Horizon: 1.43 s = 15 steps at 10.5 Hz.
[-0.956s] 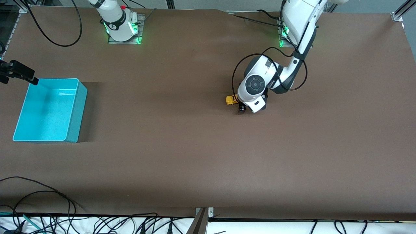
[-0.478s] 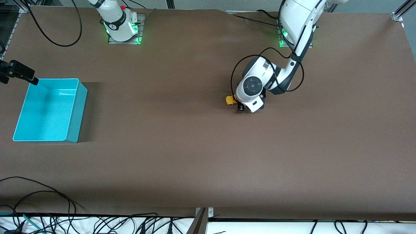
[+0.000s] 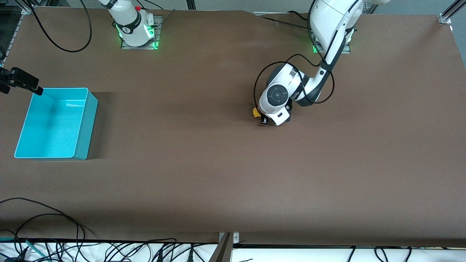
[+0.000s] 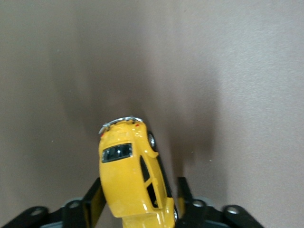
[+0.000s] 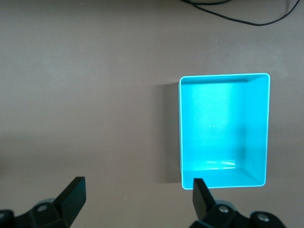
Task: Wind up and store yellow beetle car
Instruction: 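Drag the car backward along the table with the left gripper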
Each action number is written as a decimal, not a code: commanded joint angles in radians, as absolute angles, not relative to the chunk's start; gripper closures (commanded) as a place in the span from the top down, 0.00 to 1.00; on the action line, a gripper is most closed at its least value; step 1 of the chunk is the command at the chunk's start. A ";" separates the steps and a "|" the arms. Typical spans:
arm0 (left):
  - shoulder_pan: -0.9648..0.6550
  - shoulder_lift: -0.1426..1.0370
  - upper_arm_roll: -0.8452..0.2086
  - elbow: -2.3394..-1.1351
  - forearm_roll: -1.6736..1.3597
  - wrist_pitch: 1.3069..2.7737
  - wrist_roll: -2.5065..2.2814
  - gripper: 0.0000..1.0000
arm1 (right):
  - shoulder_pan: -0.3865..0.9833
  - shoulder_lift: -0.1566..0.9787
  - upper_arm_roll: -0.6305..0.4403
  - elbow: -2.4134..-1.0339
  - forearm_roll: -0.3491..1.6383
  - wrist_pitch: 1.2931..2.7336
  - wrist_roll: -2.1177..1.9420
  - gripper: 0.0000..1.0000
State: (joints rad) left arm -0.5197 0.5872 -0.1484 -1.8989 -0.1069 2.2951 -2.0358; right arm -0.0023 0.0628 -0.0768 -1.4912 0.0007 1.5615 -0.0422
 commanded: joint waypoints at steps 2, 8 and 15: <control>-0.517 0.600 -0.156 -1.887 -0.023 2.284 -2.049 0.23 | -0.008 0.067 -0.072 -1.473 0.012 1.555 -0.040 1.00; -0.431 0.603 -0.155 -1.884 0.139 2.281 -2.028 0.00 | -0.008 0.067 -0.072 -1.473 0.012 1.555 -0.040 1.00; -0.357 0.638 -0.158 -1.887 0.160 2.322 -1.982 0.00 | -0.006 0.067 -0.072 -1.473 0.012 1.555 -0.040 1.00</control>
State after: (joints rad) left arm -0.3777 0.5865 -0.1559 -1.8945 0.1155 2.2810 -1.9959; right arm -0.0023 0.0628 -0.0756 -1.4912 0.0007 1.5615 -0.0422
